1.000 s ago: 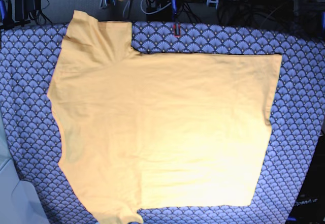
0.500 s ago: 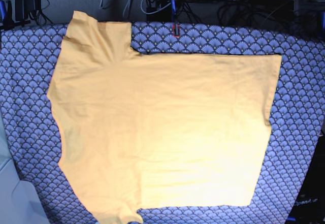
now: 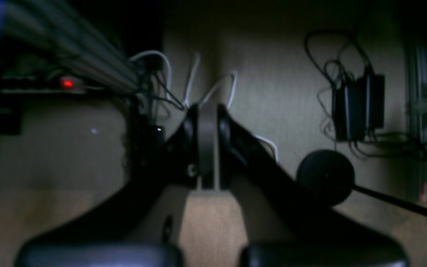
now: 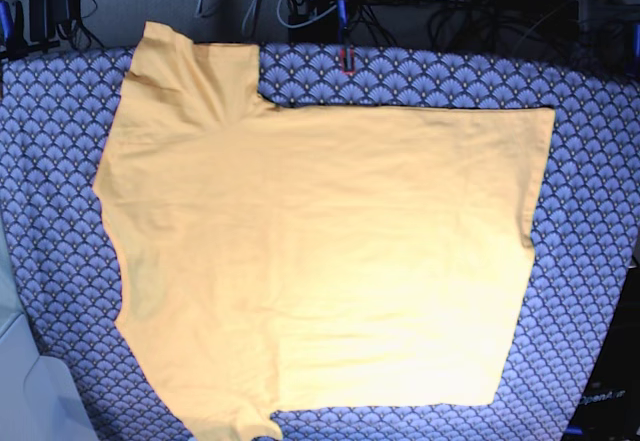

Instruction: Fold the T-shirt properly

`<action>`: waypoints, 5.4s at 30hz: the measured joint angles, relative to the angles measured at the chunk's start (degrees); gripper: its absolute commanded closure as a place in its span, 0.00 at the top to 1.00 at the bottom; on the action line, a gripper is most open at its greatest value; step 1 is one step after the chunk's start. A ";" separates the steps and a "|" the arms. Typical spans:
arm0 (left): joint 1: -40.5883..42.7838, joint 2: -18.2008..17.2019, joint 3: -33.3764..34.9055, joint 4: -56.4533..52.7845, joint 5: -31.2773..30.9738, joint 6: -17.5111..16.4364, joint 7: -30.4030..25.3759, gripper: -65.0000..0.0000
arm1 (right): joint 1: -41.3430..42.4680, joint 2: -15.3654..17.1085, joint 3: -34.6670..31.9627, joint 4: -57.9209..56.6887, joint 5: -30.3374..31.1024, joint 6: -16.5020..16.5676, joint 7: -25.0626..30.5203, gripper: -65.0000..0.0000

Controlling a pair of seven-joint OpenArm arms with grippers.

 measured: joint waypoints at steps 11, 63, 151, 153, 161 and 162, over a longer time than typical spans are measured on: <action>10.36 0.20 0.00 0.98 -0.85 0.04 -20.33 0.00 | -15.58 0.20 0.22 27.98 0.24 -0.26 -1.31 0.00; 12.11 -6.08 -41.68 110.18 -20.79 -0.13 80.67 0.43 | -1.66 0.66 23.41 105.39 23.63 31.39 -97.92 0.39; -5.73 -2.08 -36.59 82.71 -13.90 -8.02 78.62 0.60 | 7.56 -2.80 35.01 87.54 34.58 39.58 -116.30 0.02; -5.70 -2.05 -36.59 82.71 -13.88 -8.09 78.51 0.57 | 7.58 -2.82 35.04 87.54 34.58 39.58 -116.34 0.02; -5.20 -1.99 -36.48 82.62 -14.10 -8.11 78.77 0.04 | 7.61 -2.82 35.06 87.52 34.56 39.58 -116.32 0.02; -5.22 -1.99 -36.35 82.60 -14.08 -8.09 78.77 0.01 | 7.61 -2.82 35.04 87.52 34.56 39.58 -116.32 0.02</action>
